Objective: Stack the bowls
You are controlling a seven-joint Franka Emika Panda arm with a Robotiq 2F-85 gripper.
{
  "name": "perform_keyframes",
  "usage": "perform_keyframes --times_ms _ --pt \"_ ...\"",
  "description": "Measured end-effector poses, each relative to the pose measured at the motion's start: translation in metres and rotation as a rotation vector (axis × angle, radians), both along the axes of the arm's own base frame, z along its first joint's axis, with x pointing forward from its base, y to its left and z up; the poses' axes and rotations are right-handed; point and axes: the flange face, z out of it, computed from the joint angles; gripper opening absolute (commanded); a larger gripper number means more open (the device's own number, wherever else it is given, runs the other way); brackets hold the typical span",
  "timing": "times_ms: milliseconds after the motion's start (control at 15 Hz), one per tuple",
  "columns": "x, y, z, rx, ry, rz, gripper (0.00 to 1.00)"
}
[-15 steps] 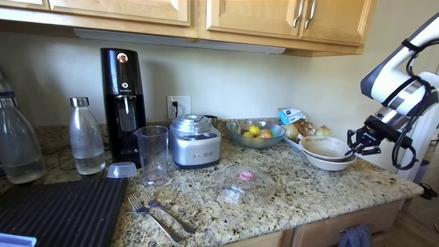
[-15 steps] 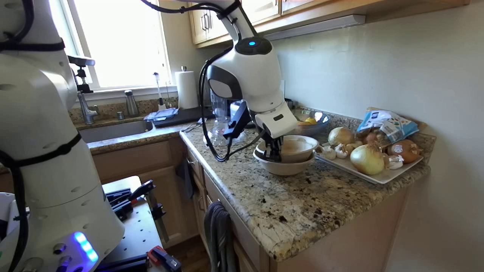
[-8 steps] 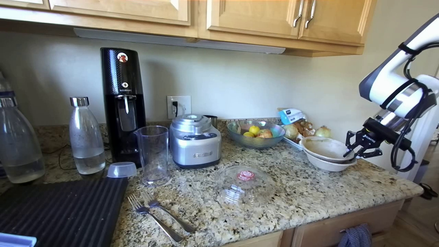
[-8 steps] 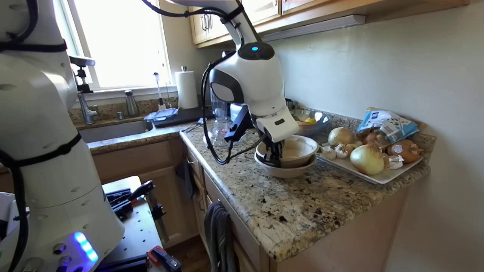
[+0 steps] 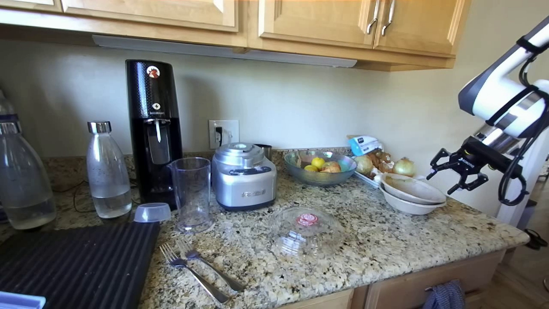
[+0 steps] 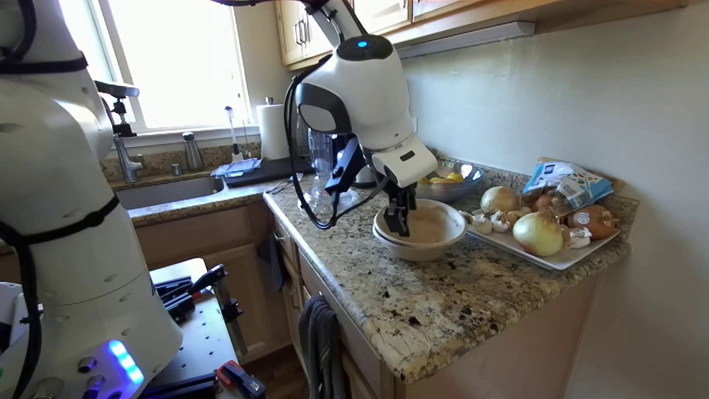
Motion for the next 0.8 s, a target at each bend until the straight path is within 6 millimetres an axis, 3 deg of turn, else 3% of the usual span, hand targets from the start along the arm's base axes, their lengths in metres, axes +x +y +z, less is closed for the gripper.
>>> perform_keyframes --times_ms 400,800 --pt "-0.011 0.010 0.035 -0.058 -0.026 0.077 1.00" --pt "-0.014 0.019 0.052 -0.126 -0.011 0.137 1.00"
